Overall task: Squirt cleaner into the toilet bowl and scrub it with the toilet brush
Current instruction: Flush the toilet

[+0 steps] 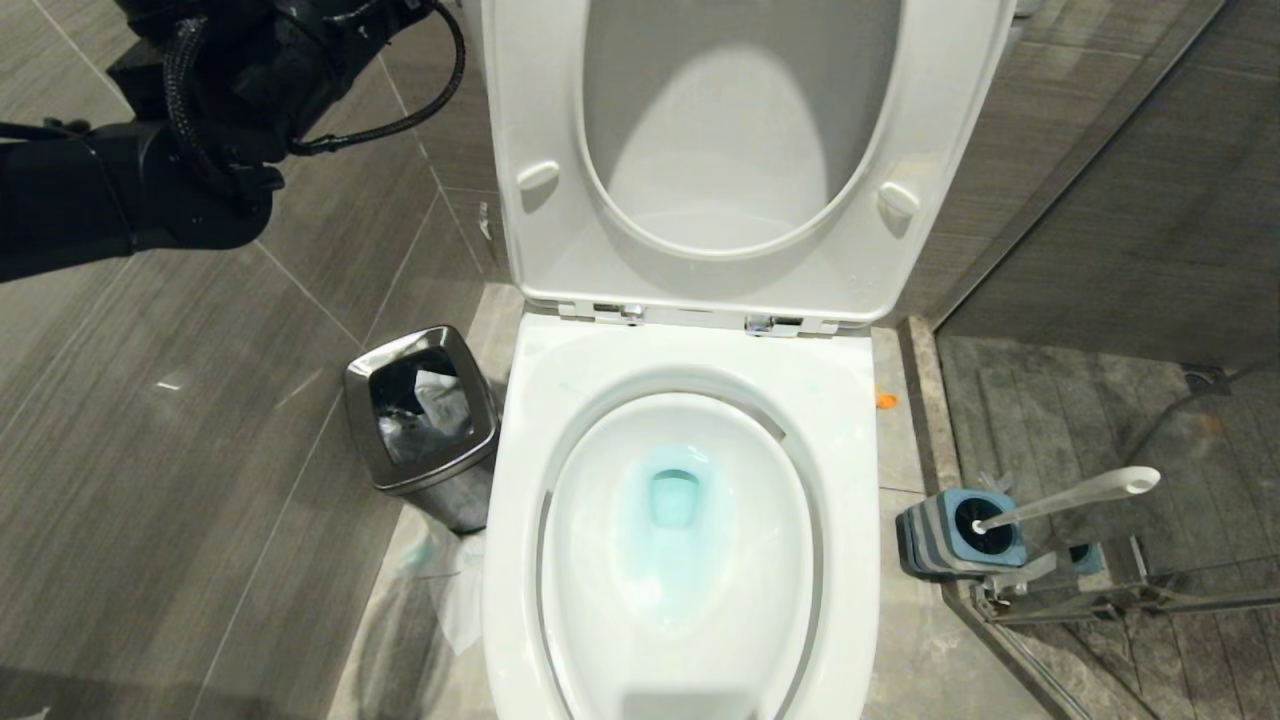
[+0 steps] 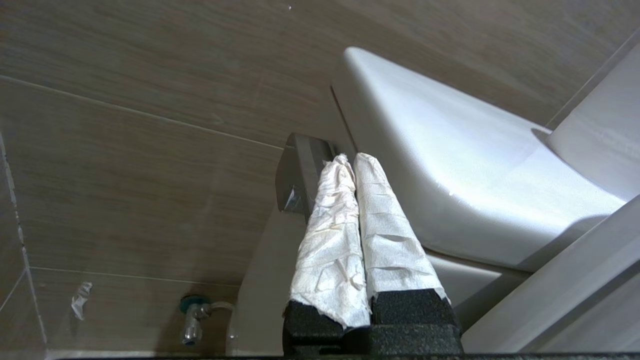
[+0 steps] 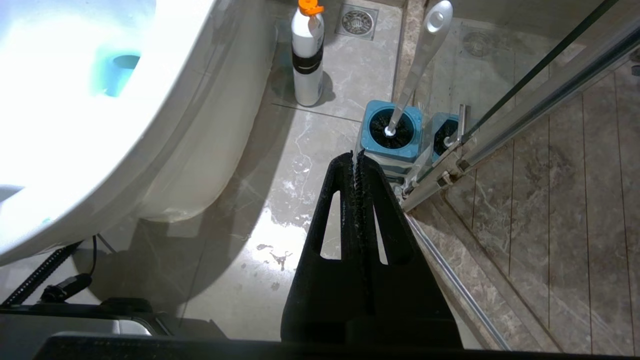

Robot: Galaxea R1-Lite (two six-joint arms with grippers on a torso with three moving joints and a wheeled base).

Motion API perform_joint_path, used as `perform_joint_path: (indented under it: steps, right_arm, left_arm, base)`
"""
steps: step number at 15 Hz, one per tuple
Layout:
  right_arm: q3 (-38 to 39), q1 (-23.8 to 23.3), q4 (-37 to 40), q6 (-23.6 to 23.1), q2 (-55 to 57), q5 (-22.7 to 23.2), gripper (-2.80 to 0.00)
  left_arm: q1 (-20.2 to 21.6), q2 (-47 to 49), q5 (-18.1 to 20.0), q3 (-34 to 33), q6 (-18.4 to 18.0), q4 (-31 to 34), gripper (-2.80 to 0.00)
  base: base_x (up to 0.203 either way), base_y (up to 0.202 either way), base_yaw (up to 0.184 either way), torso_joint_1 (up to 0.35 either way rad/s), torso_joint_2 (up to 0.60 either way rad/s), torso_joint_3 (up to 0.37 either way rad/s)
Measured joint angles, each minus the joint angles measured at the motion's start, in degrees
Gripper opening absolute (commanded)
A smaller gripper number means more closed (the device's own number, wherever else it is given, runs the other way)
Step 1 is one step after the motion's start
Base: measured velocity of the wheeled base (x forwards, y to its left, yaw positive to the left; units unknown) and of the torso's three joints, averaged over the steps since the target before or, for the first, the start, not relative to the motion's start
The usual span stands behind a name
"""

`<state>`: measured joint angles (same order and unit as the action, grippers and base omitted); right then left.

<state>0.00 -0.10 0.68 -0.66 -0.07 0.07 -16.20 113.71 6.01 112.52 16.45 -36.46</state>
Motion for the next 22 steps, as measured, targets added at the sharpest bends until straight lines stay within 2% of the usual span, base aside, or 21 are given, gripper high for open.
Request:
perform_joint_path:
  steps: [13, 22]
  right_arm:
    - [0.0, 0.0, 0.0, 0.0, 0.0, 0.0, -2.80]
    - [0.0, 0.0, 0.0, 0.0, 0.0, 0.0, -2.80]
  left_arm:
    - [0.0, 3.0, 0.2, 0.1, -1.5, 0.2, -2.80]
    - [-1.0, 6.1, 0.3, 0.2, -3.7, 4.1, -2.80]
  base:
    - [0.000, 0.000, 0.000, 0.000, 0.00, 0.000]
    - [0.000, 0.000, 0.000, 0.000, 0.00, 0.000]
